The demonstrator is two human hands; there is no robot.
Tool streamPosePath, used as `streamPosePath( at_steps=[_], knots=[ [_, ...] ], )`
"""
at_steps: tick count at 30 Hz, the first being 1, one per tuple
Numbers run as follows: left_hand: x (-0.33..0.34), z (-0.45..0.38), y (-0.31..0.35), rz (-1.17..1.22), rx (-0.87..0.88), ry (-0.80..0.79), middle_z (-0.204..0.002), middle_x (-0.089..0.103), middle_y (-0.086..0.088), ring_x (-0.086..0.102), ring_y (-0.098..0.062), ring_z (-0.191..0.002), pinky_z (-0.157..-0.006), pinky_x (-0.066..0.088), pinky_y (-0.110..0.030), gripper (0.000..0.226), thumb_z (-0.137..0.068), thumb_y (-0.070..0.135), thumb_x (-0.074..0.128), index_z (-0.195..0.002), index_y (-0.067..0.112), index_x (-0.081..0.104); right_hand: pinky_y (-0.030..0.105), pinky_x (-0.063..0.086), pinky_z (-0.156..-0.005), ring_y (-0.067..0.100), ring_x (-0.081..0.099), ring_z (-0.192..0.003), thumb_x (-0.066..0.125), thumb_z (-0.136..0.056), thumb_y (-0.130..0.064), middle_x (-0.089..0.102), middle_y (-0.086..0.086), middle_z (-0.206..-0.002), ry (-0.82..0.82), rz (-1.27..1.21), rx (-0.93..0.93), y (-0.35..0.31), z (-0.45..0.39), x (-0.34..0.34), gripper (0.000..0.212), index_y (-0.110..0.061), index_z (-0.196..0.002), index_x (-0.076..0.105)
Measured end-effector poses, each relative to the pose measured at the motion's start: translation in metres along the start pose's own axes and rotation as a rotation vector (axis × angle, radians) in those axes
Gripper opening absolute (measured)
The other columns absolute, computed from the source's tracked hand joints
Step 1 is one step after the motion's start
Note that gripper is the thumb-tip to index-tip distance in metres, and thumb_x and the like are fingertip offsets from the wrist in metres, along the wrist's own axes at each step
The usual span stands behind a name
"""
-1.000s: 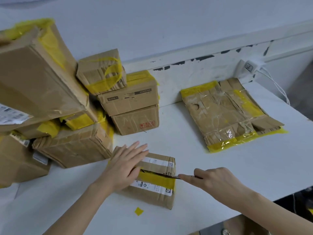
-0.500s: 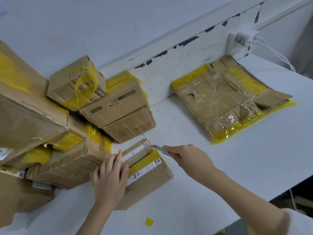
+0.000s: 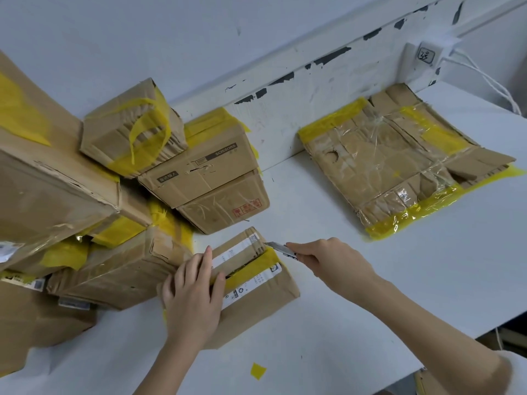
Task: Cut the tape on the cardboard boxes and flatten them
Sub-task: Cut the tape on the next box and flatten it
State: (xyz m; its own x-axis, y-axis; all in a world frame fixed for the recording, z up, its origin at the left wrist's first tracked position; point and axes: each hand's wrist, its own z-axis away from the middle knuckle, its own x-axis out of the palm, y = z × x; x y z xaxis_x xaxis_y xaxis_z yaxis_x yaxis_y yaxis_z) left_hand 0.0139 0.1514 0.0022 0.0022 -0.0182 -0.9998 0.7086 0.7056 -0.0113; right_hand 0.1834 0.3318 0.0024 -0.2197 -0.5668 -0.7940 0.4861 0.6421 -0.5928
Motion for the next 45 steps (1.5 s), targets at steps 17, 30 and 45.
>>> streamPosePath(
  at_steps=[17,30,45],
  knots=[
    [0.002,-0.001,0.002,0.019,-0.021,-0.006,-0.141,0.045,-0.004,0.038,-0.026,-0.13,-0.105,0.025,-0.048,0.065,-0.086,0.046,0.023,-0.145,0.021,0.034,0.021,0.03,-0.054,0.012,0.037,-0.053,0.042,-0.1,-0.024,0.038,-0.012,-0.051,-0.047,-0.185,-0.044,0.025,0.05,0.006,0.037,-0.044,-0.13,0.049],
    [-0.018,0.011,0.0,-0.112,-0.163,-0.129,-0.13,0.039,-0.005,0.059,-0.024,-0.099,-0.076,0.045,-0.032,0.063,-0.096,0.053,0.02,-0.149,0.022,0.003,0.015,0.028,-0.036,0.009,0.042,-0.033,0.055,-0.094,-0.025,0.042,-0.007,-0.05,0.084,-0.851,0.309,-0.048,0.06,0.049,0.016,-0.012,-0.085,0.049],
    [-0.036,0.083,-0.022,-0.063,0.12,-0.002,-0.094,0.061,0.004,0.064,-0.011,-0.064,-0.048,0.044,-0.022,0.056,-0.087,0.06,0.032,-0.104,0.018,0.066,0.03,0.036,-0.064,0.03,0.058,-0.09,0.041,-0.098,-0.037,0.063,0.008,-0.097,-0.148,-0.083,-0.063,-0.088,-0.006,0.034,0.027,-0.014,-0.111,0.044]
  ],
)
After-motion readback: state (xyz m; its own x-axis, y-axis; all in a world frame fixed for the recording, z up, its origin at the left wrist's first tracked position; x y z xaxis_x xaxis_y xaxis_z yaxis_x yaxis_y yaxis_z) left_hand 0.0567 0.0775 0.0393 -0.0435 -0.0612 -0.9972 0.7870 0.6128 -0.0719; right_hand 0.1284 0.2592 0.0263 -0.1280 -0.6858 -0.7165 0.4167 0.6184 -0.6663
